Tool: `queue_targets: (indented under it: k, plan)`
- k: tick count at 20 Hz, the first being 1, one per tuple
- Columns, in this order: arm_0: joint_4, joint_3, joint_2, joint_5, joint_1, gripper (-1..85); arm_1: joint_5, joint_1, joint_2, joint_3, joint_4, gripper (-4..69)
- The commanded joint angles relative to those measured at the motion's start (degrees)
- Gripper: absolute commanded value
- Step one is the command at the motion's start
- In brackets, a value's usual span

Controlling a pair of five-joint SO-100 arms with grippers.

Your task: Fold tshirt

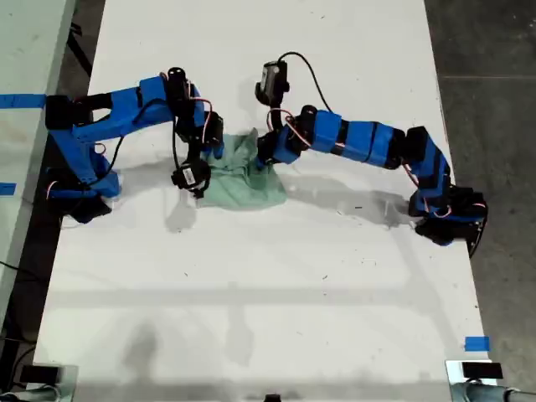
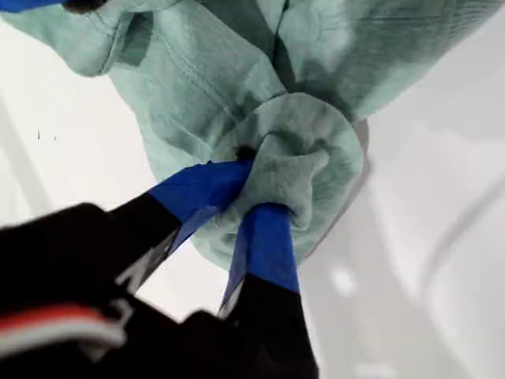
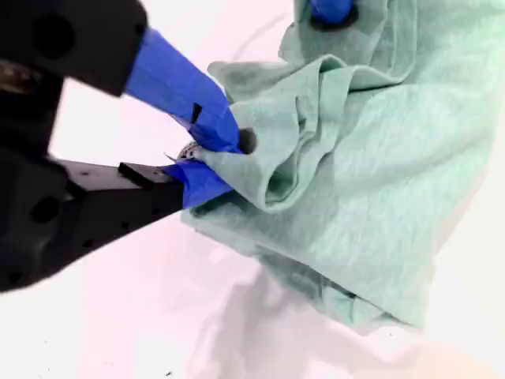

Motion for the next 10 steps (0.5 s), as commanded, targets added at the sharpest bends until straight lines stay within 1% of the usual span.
queue_targets:
  k: [1, 2, 3, 5, 8, 10]
  plan:
    - [-2.5, 4.2, 6.9, 1.8, -5.7, 15.4, -0.6, 4.0, 9.8, -4.3, -1.1, 13.0]
    - [-3.2, 6.8, 9.9, 2.7, -8.0, 25.7, -0.8, 5.6, 11.0, -4.0, 0.2, 30.9]
    - [-2.8, 8.9, 13.0, 3.1, -11.3, 27.8, -1.7, 7.5, 12.4, -3.8, 1.6, 34.7]
    - [-3.6, 14.0, 20.5, 5.4, -19.2, 29.1, -3.2, 12.0, 15.6, -2.9, 4.7, 30.6]
    - [-5.1, 19.2, 29.6, 11.3, -30.6, 29.2, -5.7, 19.2, 21.6, 0.1, 10.6, 28.9]
    - [-6.1, 23.1, 33.7, 14.0, -35.8, 29.1, -7.3, 23.6, 26.5, 5.1, 13.9, 27.5]
